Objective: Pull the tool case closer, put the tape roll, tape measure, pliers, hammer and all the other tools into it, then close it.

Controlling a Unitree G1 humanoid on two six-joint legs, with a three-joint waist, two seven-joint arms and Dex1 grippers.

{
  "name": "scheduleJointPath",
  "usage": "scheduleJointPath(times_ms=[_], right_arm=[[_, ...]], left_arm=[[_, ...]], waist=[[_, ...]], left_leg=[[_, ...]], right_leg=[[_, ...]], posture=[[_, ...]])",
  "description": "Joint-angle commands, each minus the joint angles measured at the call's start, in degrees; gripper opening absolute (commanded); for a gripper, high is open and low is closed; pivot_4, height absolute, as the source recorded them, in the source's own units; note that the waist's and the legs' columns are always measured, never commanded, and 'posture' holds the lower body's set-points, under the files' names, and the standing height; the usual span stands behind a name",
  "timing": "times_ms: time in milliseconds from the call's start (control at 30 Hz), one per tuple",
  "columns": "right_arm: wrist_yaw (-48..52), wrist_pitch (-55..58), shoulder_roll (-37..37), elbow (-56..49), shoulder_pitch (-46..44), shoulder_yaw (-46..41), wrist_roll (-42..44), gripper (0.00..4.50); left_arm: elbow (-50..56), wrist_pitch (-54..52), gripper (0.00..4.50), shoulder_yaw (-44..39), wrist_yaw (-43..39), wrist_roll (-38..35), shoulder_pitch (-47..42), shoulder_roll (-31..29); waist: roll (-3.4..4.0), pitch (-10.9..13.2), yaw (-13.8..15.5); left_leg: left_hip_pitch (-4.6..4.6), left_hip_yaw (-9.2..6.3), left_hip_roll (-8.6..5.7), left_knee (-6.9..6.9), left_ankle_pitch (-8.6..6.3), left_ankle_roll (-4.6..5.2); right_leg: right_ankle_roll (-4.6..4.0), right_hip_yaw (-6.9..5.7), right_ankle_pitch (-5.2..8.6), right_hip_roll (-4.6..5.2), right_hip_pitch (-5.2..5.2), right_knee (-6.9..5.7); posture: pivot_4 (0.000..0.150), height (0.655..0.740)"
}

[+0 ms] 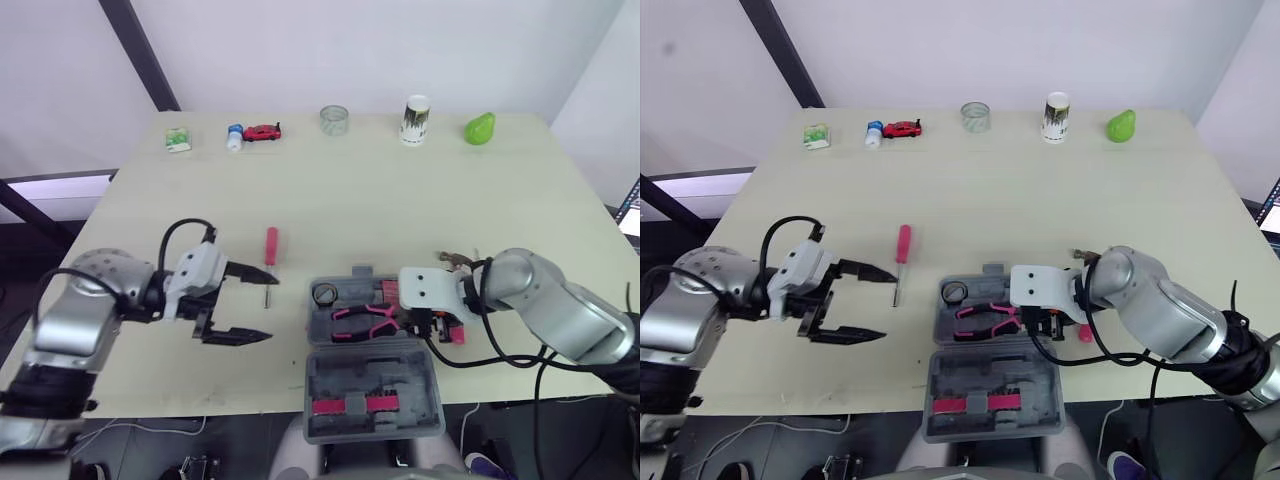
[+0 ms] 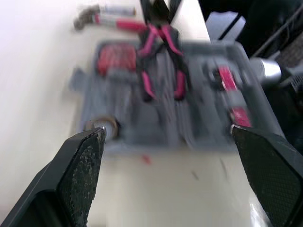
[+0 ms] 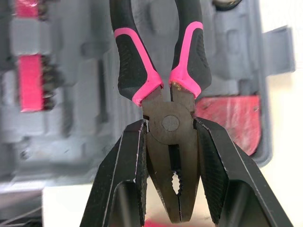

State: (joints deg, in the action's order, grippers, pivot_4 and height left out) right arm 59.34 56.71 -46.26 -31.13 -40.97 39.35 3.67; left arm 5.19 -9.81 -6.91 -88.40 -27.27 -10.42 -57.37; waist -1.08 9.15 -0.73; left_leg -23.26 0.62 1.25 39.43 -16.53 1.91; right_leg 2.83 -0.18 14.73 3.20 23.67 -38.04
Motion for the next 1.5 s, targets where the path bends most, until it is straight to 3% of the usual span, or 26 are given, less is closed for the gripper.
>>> scheduleJointPath(times_ms=[33,500,800,1200,1267,1367,1433,1500], right_arm=[[-1.8,1.2,2.9,1.3,-2.9,1.8,-2.1,0.95],[-3.4,2.2,6.7,6.3,-6.6,8.7,-6.9,0.95],[-5.2,4.1,13.3,7.6,-8.6,11.7,-7.9,0.95],[-5.0,2.4,13.3,8.9,-7.6,11.5,-8.2,0.95],[-5.2,2.0,13.8,9.3,-7.4,10.7,-7.9,1.96],[-5.5,2.4,14.1,8.9,-7.1,9.6,-7.4,2.95],[-5.0,2.8,14.2,8.1,-7.0,8.0,-6.3,3.9],[-5.5,3.2,15.3,8.0,-6.1,5.0,-4.7,3.9]], left_arm=[[4.0,-0.8,4.49,-4.1,-2.0,-2.8,2.0,-2.7],[2.1,3.3,4.49,-5.8,-4.1,-5.5,4.4,-6.0],[3.0,4.8,4.49,-3.7,-3.1,-4.7,3.9,-5.2],[2.9,4.6,4.49,-3.4,-2.5,-4.7,3.3,-5.2],[2.9,4.5,4.5,-3.5,-2.4,-4.7,3.4,-5.2],[3.0,4.2,4.5,-3.4,-2.2,-4.8,3.1,-5.2],[2.8,4.1,4.5,-3.2,-2.1,-4.8,2.6,-5.1],[2.6,4.1,4.5,-3.0,-2.1,-4.7,2.4,-5.0]], waist=[[0.01,0.0,0.1],[0.14,0.1,-0.1],[0.14,0.1,-0.2],[0.15,0.1,-0.2],[0.15,0.1,-0.2],[0.15,0.1,-0.2],[0.15,0.1,-0.1],[0.15,0.1,-0.1]], left_leg=[[0.0,0.0,0.0,0.0,0.0,0.0],[0.07,0.13,-0.01,-0.05,-0.01,0.01],[0.11,0.15,0.0,-0.07,0.0,0.0],[0.11,0.16,-0.01,-0.07,0.0,0.0],[0.11,0.16,-0.01,-0.07,0.0,0.0],[0.11,0.16,-0.01,-0.07,-0.01,0.01],[0.11,0.16,-0.01,-0.07,0.0,0.0],[0.11,0.17,-0.01,-0.07,-0.01,0.01]], right_leg=[[0.0,-0.01,0.0,0.0,0.0,0.0],[-0.01,0.05,0.0,-0.03,0.0,-0.01],[-0.02,0.07,0.0,-0.1,0.01,-0.03],[-0.01,0.07,0.0,-0.09,0.0,-0.03],[-0.01,0.07,0.0,-0.09,0.0,-0.03],[-0.01,0.07,0.0,-0.09,0.0,-0.03],[-0.01,0.07,0.0,-0.09,0.0,-0.03],[-0.01,0.07,0.0,-0.09,0.0,-0.02]], posture=[[0.15,0.74],[0.15,0.74],[0.15,0.74],[0.15,0.74],[0.15,0.74],[0.15,0.74],[0.15,0.74],[0.15,0.74]])
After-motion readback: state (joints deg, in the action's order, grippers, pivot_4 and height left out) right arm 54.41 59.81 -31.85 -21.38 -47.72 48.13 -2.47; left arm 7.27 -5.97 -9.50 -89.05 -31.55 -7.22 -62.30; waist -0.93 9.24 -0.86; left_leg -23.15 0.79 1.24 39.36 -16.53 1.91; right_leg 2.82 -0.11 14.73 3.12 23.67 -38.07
